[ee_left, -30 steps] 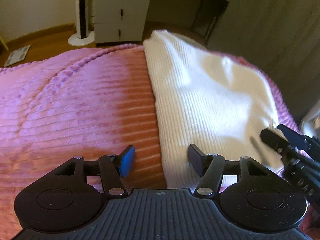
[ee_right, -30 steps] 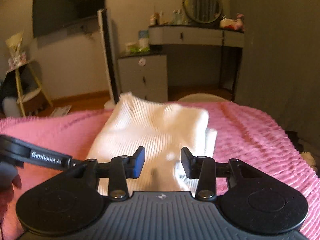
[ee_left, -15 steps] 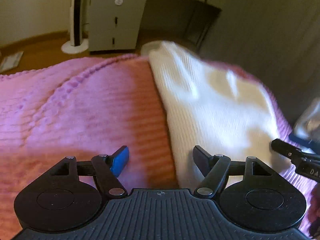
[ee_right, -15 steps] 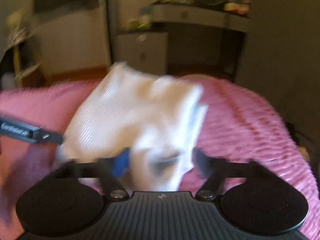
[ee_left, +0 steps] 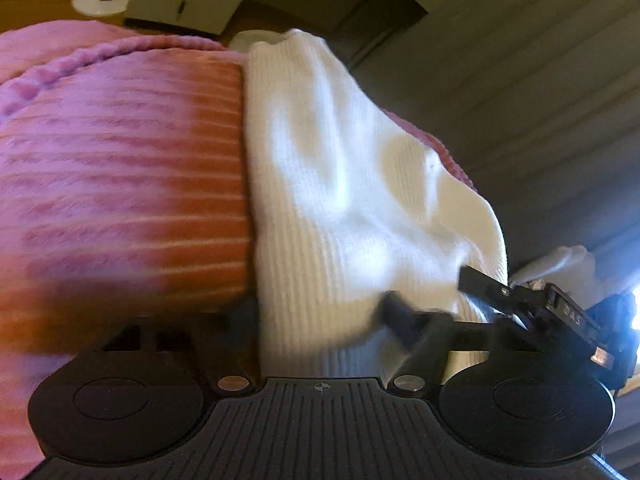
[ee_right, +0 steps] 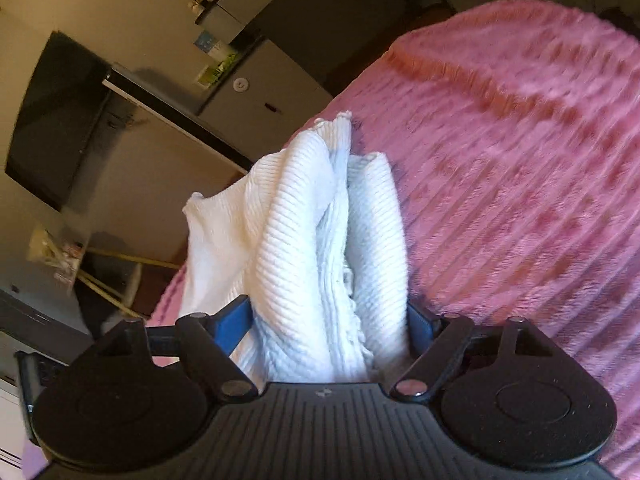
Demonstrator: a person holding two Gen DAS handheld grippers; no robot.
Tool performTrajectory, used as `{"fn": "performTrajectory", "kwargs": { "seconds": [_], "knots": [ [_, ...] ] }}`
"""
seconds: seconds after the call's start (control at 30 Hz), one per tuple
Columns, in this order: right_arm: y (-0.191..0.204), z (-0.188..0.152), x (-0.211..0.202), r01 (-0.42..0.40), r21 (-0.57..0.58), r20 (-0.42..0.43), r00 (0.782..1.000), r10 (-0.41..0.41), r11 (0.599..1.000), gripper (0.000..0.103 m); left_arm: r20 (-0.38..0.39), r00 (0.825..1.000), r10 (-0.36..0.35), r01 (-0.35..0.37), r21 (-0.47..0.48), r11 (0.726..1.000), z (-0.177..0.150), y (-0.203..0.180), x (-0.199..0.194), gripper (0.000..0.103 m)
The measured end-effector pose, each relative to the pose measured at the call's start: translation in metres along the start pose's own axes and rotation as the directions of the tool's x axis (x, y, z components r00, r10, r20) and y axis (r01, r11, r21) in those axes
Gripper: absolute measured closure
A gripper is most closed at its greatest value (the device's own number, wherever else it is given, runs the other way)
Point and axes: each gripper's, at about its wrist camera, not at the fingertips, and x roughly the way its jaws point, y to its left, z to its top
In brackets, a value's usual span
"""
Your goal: Fold small clothes
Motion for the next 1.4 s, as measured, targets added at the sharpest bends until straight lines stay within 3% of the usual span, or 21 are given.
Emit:
{"fn": "performTrajectory", "kwargs": {
  "seconds": [0.07, 0.13, 0.27, 0.4, 0.5, 0.57, 0.6, 0.67, 0.73, 0.77, 0.83, 0.9, 0.93, 1.0, 1.07, 1.1, 1.13, 1.27, 1.33, 1.4],
  "knots": [
    [0.001, 0.001, 0.005, -0.022, 0.009, 0.001, 1.000, 0.022, 1.000, 0.042, 0.003, 1.000, 0.021, -0.021, 0.010, 1.000, 0.001, -0.005, 0.001, 0.058],
    [0.002, 0.001, 0.007, -0.043, 0.021, 0.002, 0.999, 0.043, 0.999, 0.057, 0.025, 0.999, 0.034, -0.036, 0.072, 0.997, -0.001, -0.015, -0.006, 0.064],
    [0.025, 0.001, -0.001, -0.028, -0.059, 0.013, 0.999, 0.029, 0.998, 0.063, 0.051, 0.997, 0.050, -0.056, 0.112, 0.992, -0.002, -0.028, -0.026, 0.066],
    [0.046, -0.007, -0.016, -0.093, -0.064, 0.000, 0.996, 0.094, 0.994, 0.064, 0.062, 0.997, 0.051, -0.056, 0.092, 0.994, 0.002, -0.031, -0.068, 0.066],
    [0.060, -0.021, -0.029, -0.168, -0.069, -0.028, 0.986, 0.166, 0.983, 0.064, 0.029, 0.996, 0.081, -0.082, 0.062, 0.995, -0.012, -0.027, -0.102, 0.065],
    [0.067, -0.035, -0.033, -0.175, -0.094, -0.055, 0.984, 0.170, 0.980, 0.063, 0.015, 0.991, 0.134, -0.135, 0.121, 0.983, -0.031, -0.027, -0.113, 0.057],
    [0.071, -0.042, -0.033, -0.152, -0.119, -0.070, 0.987, 0.145, 0.981, 0.060, 0.013, 0.980, 0.200, -0.199, 0.152, 0.968, -0.041, -0.027, -0.117, 0.055],
    [0.083, -0.058, -0.037, -0.007, -0.212, -0.059, 0.998, -0.005, 0.977, 0.054, 0.065, 0.941, 0.333, -0.339, 0.214, 0.916, -0.058, -0.030, -0.126, 0.055],
    [0.095, -0.074, -0.048, 0.125, -0.281, 0.015, 0.992, -0.126, 0.951, 0.052, 0.173, 0.894, 0.412, -0.445, 0.260, 0.857, -0.073, -0.038, -0.135, 0.049],
    [0.107, -0.085, -0.056, 0.174, -0.349, 0.068, 0.985, -0.160, 0.921, 0.052, 0.210, 0.881, 0.425, -0.469, 0.254, 0.846, -0.081, -0.042, -0.139, 0.046],
    [0.133, -0.111, -0.074, 0.215, -0.481, 0.174, 0.974, -0.148, 0.850, 0.052, 0.210, 0.894, 0.397, -0.443, 0.264, 0.857, -0.092, -0.047, -0.136, 0.043],
    [0.152, -0.133, -0.084, 0.188, -0.566, 0.188, 0.977, -0.096, 0.803, 0.052, 0.189, 0.903, 0.387, -0.428, 0.295, 0.855, -0.104, -0.046, -0.130, 0.037],
    [0.158, -0.141, -0.084, 0.208, -0.596, 0.189, 0.975, -0.116, 0.776, 0.052, 0.175, 0.899, 0.401, -0.437, 0.312, 0.844, -0.108, -0.047, -0.122, 0.037],
    [0.162, -0.155, -0.074, 0.273, -0.661, 0.185, 0.962, -0.200, 0.699, 0.053, 0.191, 0.870, 0.455, -0.493, 0.331, 0.805, -0.120, -0.045, -0.112, 0.033],
    [0.155, -0.168, -0.061, 0.393, -0.719, 0.230, 0.913, -0.338, 0.574, 0.054, 0.232, 0.844, 0.483, -0.536, 0.347, 0.770, -0.130, -0.047, -0.108, 0.024],
    [0.151, -0.172, -0.053, 0.435, -0.744, 0.258, 0.887, -0.383, 0.506, 0.054, 0.238, 0.842, 0.483, -0.539, 0.346, 0.768, -0.131, -0.048, -0.109, 0.024],
    [0.145, -0.175, -0.050, 0.443, -0.755, 0.262, 0.880, -0.397, 0.483, 0.054, 0.234, 0.843, 0.484, -0.537, 0.345, 0.770, -0.132, -0.050, -0.108, 0.024],
    [0.137, -0.163, -0.042, 0.443, -0.688, 0.208, 0.880, -0.428, 0.575, 0.051, 0.261, 0.810, 0.526, -0.587, 0.378, 0.716, -0.139, -0.062, -0.099, 0.024],
    [0.137, -0.159, -0.035, 0.459, -0.679, 0.215, 0.871, -0.443, 0.573, 0.044, 0.285, 0.791, 0.541, -0.611, 0.397, 0.685, -0.143, -0.069, -0.093, 0.024],
    [0.140, -0.159, -0.031, 0.465, -0.673, 0.221, 0.869, -0.443, 0.576, 0.043, 0.299, 0.782, 0.547, -0.623, 0.397, 0.674, -0.144, -0.068, -0.090, 0.024]
  ]
}}
